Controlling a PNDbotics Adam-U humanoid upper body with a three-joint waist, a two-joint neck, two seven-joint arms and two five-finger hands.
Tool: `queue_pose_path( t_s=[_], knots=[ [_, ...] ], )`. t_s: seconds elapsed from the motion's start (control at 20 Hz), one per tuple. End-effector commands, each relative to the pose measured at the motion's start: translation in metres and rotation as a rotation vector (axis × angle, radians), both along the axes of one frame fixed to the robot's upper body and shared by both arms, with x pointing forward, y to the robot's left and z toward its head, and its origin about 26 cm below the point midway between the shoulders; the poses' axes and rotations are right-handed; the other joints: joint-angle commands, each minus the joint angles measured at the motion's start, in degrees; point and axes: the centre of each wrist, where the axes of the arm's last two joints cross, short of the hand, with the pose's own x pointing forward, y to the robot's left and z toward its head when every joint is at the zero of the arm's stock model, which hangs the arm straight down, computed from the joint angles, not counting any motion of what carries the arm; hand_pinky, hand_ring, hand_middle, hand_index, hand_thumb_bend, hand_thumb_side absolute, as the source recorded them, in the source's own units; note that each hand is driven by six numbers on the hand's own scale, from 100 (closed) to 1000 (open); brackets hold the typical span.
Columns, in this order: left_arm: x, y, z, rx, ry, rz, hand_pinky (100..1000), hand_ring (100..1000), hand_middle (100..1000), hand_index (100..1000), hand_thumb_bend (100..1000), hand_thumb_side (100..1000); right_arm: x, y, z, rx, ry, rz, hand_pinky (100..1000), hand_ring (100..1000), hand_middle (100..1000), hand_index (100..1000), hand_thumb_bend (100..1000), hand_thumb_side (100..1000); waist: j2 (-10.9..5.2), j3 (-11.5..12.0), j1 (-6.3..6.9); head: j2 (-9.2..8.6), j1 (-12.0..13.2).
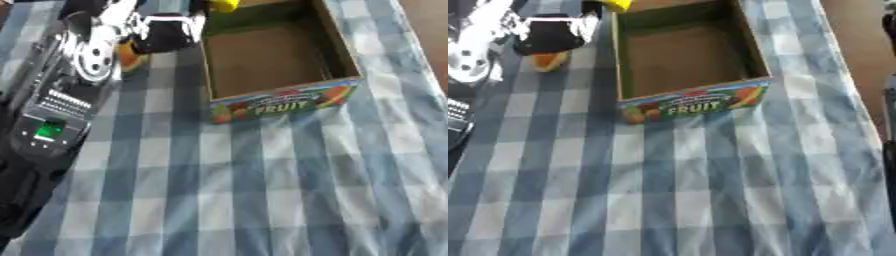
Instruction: Pick up objects on the table and place them in the box.
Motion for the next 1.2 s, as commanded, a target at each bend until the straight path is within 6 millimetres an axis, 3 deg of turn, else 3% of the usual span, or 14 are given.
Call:
queue_pose_path(
  t_s=[0.05,0.25,0.45,0.6,0.75,1.0,1.1,1.2],
  knots=[
    [0.013,-0.011,0.001,0.011,-0.018,0.016,610,671,572,554,100,100,-0.004,0.004,0.011,-0.007,-0.05,0.027,838,934,736,808,100,518,-0.76,-0.7,-0.36,-1.25,1.1],
    [0.035,-0.025,-0.015,0.066,0.012,0.053,627,680,585,578,100,100,-0.003,0.009,0.014,-0.012,-0.056,0.058,838,934,735,808,100,520,-0.29,-1.9,-0.17,-1.75,1.8],
    [0.049,-0.029,-0.027,0.115,0.022,0.084,662,710,623,630,166,100,-0.002,0.013,0.014,-0.022,-0.05,0.078,838,935,734,808,100,526,-0.23,-2.4,0.03,-1.88,2.2],
    [0.053,-0.029,-0.031,0.141,0.028,0.082,715,775,709,734,232,100,-0.002,0.013,0.014,-0.028,-0.043,0.084,838,937,734,807,100,524,-0.25,-2.5,0.11,-1.98,2.2],
    [0.055,-0.029,-0.034,0.166,0.058,0.065,815,885,829,902,320,100,-0.002,0.014,0.014,-0.034,-0.038,0.086,838,937,734,807,100,532,-0.3,-2.4,0.19,-2.05,2.3],
    [0.053,-0.027,-0.03,0.186,0.063,0.046,890,972,910,975,437,100,-0.002,0.014,0.013,-0.041,-0.03,0.088,837,938,733,807,100,538,-0.41,-2.3,0.31,-2.1,2.1],
    [0.052,-0.025,-0.027,0.171,0.05,0.048,886,975,906,970,427,104,-0.002,0.014,0.012,-0.045,-0.025,0.088,837,938,732,807,100,540,-0.46,-2.2,0.39,-1.99,1.9],
    [0.05,-0.023,-0.024,0.139,0.037,0.049,868,967,892,948,353,100,-0.002,0.014,0.012,-0.047,-0.021,0.088,837,939,733,807,100,540,-0.48,-2.1,0.42,-1.91,1.8]
  ],
)
